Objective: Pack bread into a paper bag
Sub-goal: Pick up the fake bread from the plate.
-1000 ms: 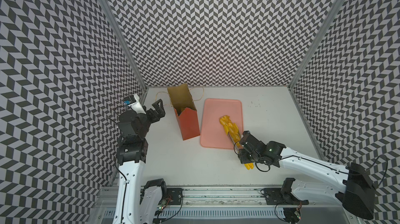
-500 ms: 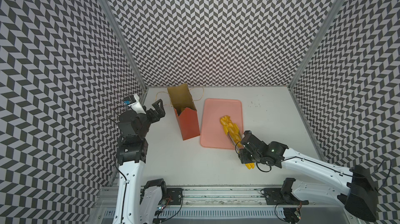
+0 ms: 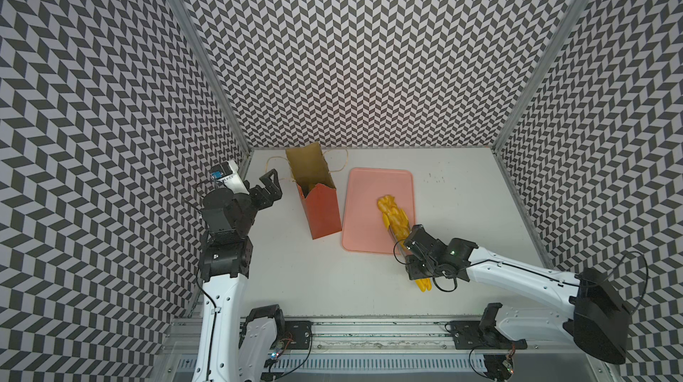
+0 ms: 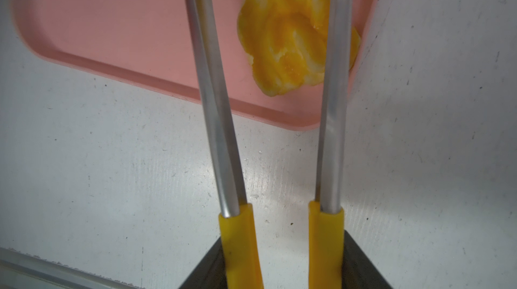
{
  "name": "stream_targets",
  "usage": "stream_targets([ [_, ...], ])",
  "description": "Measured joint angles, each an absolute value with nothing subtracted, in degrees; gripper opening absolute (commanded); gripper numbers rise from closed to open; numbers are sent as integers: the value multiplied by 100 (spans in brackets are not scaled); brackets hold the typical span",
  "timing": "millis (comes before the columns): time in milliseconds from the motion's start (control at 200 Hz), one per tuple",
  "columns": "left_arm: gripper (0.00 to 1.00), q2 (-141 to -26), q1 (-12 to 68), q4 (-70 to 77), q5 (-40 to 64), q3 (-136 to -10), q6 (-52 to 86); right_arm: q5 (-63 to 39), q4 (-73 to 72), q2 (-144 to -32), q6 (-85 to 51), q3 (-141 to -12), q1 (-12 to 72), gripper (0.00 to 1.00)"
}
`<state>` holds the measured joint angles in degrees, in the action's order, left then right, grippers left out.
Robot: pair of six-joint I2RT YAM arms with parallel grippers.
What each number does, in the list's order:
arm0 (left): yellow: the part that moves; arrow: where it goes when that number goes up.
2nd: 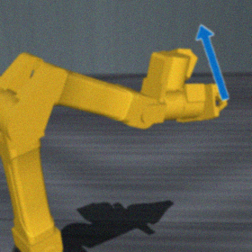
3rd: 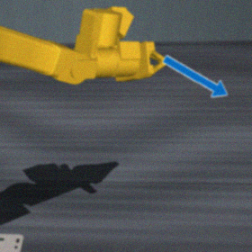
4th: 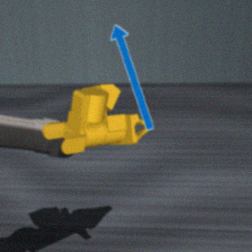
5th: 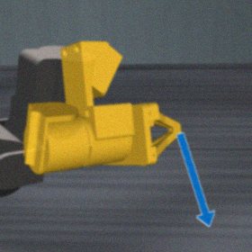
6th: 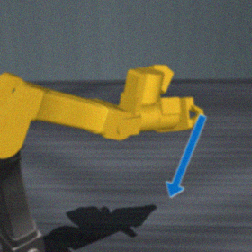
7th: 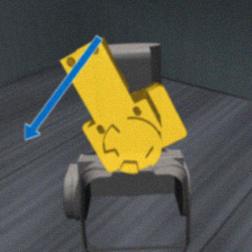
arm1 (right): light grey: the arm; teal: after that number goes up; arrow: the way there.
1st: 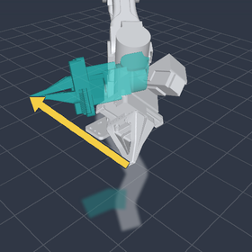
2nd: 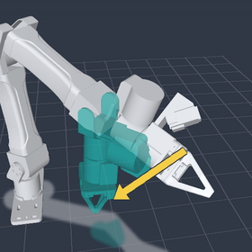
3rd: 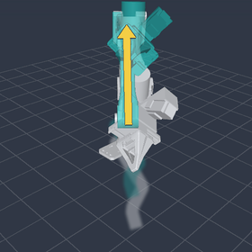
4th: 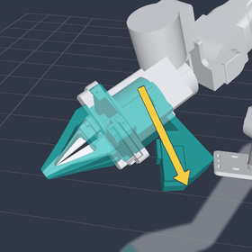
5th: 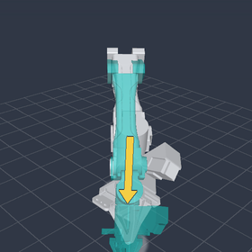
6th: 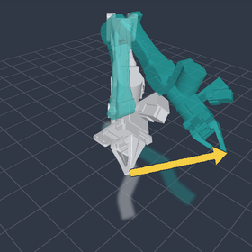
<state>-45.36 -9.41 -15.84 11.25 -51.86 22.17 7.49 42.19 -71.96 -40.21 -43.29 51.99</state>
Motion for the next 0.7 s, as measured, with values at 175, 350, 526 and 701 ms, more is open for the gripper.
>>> stream_targets([
  [175,98,-4536,-943,-1584,1127,-5186,2217,753,4193,-7244,-3990,-4399,5065,57],
  [350,98,-4536,-941,-1584,1127,-5186,2217,801,4206,-7096,-4003,-4418,4995,57],
  [526,98,-4536,-941,-1584,1127,-5186,2217,878,4298,-6829,-4010,-4613,4950,57],
  [701,98,-4536,-941,-1584,1127,-5186,2217,878,4353,-6785,-4010,-4668,4932,57],
])
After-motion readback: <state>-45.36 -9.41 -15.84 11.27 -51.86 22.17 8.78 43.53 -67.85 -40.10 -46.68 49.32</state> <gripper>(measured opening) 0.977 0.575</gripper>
